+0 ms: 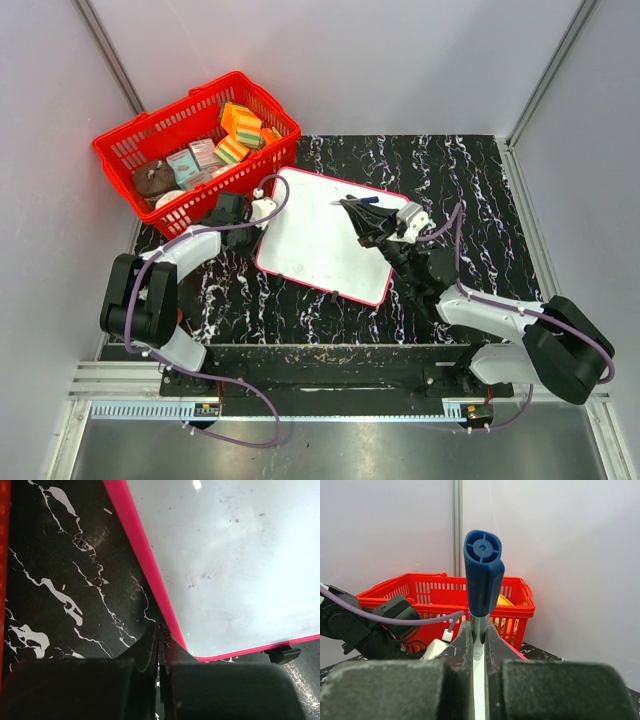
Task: Write a sentence on the whiteboard
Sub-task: Adjust the whiteboard at the center of the board, then write a sentence on the whiteboard.
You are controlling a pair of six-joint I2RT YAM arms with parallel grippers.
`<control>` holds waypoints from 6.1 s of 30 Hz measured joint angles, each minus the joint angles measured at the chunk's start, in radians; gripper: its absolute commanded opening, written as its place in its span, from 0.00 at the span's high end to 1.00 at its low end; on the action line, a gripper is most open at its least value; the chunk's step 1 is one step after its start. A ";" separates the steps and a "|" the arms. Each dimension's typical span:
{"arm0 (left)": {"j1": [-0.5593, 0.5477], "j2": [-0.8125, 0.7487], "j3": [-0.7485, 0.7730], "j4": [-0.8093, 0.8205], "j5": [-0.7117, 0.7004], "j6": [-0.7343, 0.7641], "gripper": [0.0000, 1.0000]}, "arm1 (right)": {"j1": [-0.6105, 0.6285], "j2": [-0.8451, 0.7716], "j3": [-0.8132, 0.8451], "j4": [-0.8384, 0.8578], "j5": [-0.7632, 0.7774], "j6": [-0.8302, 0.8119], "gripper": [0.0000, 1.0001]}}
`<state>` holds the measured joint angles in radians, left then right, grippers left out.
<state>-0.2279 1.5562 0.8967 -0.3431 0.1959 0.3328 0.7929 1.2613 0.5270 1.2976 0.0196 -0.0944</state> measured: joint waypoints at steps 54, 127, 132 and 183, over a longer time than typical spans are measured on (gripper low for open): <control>-0.023 -0.045 -0.036 -0.154 0.198 -0.042 1.00 | 0.000 -0.026 -0.017 0.000 0.077 -0.085 1.00; 0.138 -0.120 -0.001 -0.053 0.554 -0.154 0.32 | 0.000 0.033 -0.016 0.000 0.064 -0.084 1.00; 0.138 -0.087 0.012 -0.032 0.564 -0.154 0.34 | 0.000 0.053 -0.014 0.000 0.034 -0.074 1.00; 0.118 0.011 0.035 -0.004 0.644 -0.132 0.63 | 0.027 0.300 0.126 0.008 -0.062 0.055 1.00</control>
<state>-0.1097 1.5669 0.9321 -0.3470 0.8398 0.2008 0.8204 1.5616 0.6529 1.3052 -0.0422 -0.0395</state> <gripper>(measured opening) 0.376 0.068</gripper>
